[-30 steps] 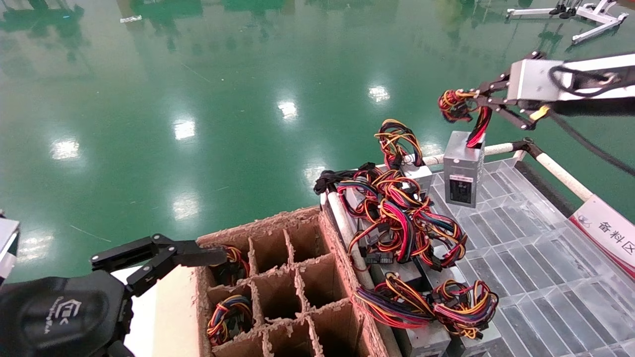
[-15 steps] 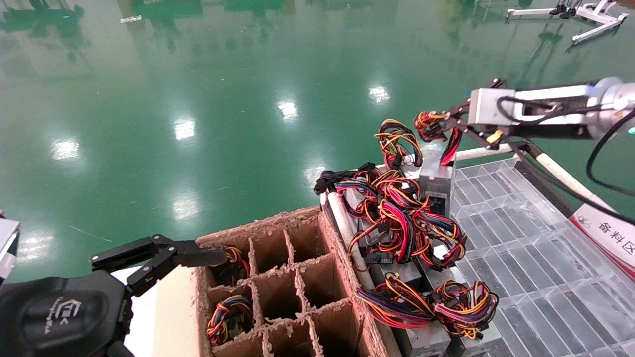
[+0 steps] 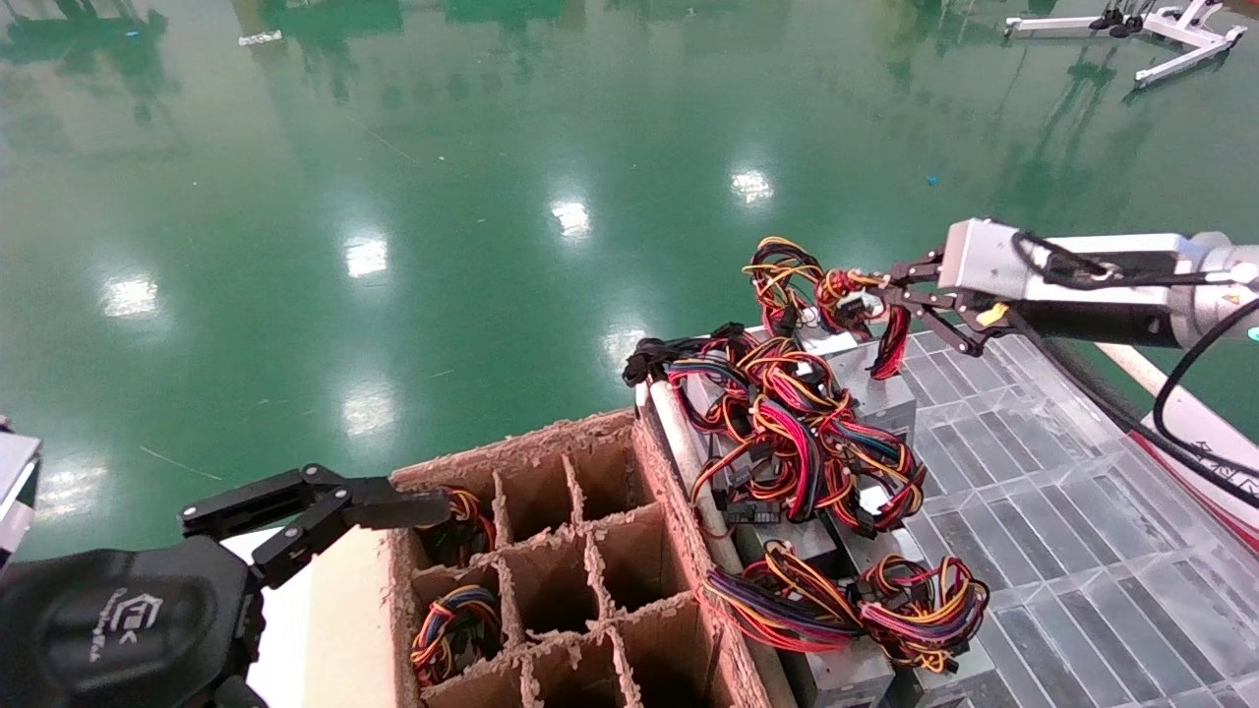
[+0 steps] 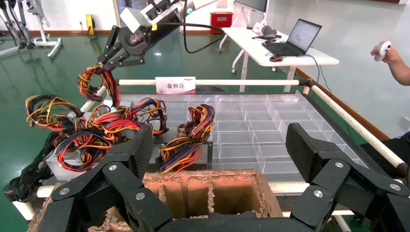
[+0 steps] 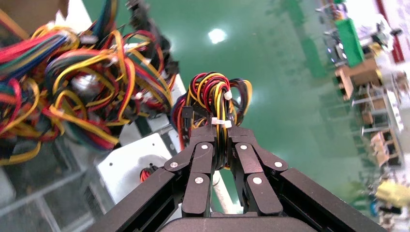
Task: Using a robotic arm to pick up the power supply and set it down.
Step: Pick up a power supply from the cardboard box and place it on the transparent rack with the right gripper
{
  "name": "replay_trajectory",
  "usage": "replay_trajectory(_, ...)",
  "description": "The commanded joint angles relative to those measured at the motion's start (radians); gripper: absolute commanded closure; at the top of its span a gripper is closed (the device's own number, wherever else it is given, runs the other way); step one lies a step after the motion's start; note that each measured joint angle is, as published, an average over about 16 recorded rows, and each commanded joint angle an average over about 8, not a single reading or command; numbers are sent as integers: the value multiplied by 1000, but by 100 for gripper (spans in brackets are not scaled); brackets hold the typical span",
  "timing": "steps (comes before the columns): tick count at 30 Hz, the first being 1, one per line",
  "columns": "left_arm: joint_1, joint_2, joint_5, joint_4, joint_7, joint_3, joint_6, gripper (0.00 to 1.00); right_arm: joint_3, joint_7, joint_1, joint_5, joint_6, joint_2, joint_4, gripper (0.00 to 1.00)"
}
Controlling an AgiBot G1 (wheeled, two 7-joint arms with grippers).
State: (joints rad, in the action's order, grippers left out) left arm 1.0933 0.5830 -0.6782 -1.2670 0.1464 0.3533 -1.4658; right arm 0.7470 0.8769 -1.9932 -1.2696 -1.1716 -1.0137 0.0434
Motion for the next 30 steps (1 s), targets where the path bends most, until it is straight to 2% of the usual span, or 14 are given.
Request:
replay_trajectory(1, 0, 0, 0, 0, 0, 0, 0, 0, -14, -11, 11, 20, -5, 9, 8, 100)
replay_trajectory(9, 0, 0, 0, 0, 0, 0, 0, 0, -89, -80, 67, 126, 62, 1, 30, 100)
replay_trajectory(18, 0, 0, 0, 0, 0, 0, 0, 0, -134, -139, 134, 190, 134, -20, 28, 100)
replay_trajectory(30, 0, 0, 0, 0, 0, 0, 0, 0, -184, -213, 218, 261, 151, -12, 22, 100)
